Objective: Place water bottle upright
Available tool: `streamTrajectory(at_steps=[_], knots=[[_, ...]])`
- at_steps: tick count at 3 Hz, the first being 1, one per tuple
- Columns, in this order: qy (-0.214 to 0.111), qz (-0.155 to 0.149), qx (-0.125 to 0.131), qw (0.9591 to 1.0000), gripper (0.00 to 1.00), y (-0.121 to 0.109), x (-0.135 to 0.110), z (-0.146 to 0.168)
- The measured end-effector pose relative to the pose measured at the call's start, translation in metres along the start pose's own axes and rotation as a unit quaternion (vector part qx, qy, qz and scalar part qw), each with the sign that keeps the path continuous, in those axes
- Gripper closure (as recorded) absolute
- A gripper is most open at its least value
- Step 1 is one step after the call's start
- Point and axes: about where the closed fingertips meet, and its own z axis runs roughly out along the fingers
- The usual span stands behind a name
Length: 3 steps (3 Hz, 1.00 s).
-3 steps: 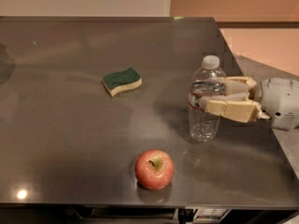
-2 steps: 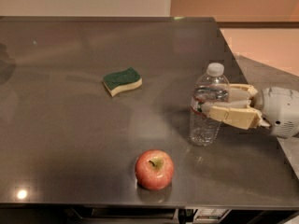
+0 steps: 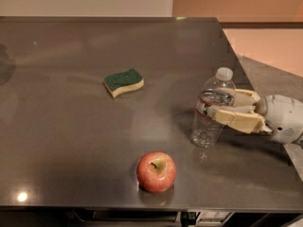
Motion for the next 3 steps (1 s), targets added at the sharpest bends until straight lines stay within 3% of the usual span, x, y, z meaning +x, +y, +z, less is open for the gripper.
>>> streamTrajectory(at_steps=[3], knots=[[-0.01,0.001,-0.007,0.9999,0.13,-0.0034,0.0028,0.004]])
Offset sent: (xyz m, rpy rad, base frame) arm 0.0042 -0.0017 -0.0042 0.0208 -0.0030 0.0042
